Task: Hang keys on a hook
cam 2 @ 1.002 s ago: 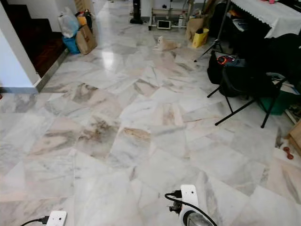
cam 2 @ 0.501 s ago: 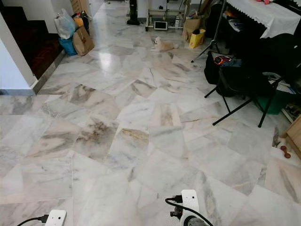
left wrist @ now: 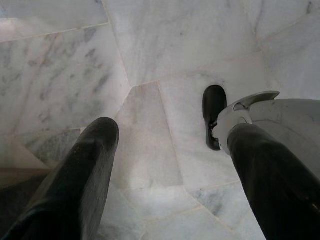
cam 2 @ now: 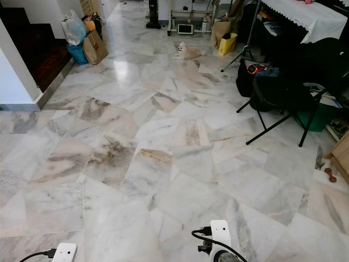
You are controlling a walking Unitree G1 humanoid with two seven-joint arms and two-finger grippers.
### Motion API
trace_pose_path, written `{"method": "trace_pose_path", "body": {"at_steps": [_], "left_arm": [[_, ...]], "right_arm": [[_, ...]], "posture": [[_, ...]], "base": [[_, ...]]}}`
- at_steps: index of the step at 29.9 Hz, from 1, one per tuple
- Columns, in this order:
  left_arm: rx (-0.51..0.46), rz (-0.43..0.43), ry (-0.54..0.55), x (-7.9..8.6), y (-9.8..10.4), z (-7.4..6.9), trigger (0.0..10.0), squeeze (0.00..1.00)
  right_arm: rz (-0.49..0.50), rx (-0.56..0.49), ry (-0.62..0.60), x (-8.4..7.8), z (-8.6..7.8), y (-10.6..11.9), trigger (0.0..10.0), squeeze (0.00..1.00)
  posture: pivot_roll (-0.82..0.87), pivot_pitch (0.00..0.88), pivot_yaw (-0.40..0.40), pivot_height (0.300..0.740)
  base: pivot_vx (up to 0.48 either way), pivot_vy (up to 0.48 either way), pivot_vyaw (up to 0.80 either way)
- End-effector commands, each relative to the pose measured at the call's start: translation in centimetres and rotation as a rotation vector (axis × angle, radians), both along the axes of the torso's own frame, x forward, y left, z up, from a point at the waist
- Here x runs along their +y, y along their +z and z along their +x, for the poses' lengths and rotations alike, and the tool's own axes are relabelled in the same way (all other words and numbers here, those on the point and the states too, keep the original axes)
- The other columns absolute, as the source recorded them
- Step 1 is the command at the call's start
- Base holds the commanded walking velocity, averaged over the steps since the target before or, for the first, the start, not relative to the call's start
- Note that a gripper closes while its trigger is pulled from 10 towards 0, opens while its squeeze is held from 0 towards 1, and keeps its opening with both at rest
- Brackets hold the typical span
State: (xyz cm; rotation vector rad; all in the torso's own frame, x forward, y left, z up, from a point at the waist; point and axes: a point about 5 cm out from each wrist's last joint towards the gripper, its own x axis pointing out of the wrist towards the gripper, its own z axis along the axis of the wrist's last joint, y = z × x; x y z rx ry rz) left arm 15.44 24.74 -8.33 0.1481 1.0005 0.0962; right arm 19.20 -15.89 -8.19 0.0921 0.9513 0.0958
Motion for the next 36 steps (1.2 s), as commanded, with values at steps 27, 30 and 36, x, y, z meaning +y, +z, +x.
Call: {"method": "trace_pose_path", "body": {"at_steps": [27, 30, 36], "left_arm": [[0.016, -0.012, -0.010, -0.2, -0.3, -0.5, 10.0, 0.00], [0.008, -0.010, -0.011, -0.2, -0.2, -0.3, 10.0, 0.00], [-0.046, 0.011, 0.007, 0.2, 0.6, 1.1, 10.0, 0.00]], "right_arm": [[0.025, -0.020, -0.032, 0.0, 0.2, 0.1, 10.0, 0.00], [0.024, -0.030, -0.035, 0.0, 0.6, 0.3, 10.0, 0.00], [0.033, -0.102, -0.037, 0.4, 2.7, 1.5, 10.0, 0.00]], "posture": [[0.13, 0.000, -0.047, 0.740], [0.13, 0.000, -0.050, 0.740], [0.15, 0.000, -0.057, 0.740]], "base": [[0.000, 0.000, 0.00], [0.000, 0.000, 0.00], [0.000, 0.000, 0.00]]}}
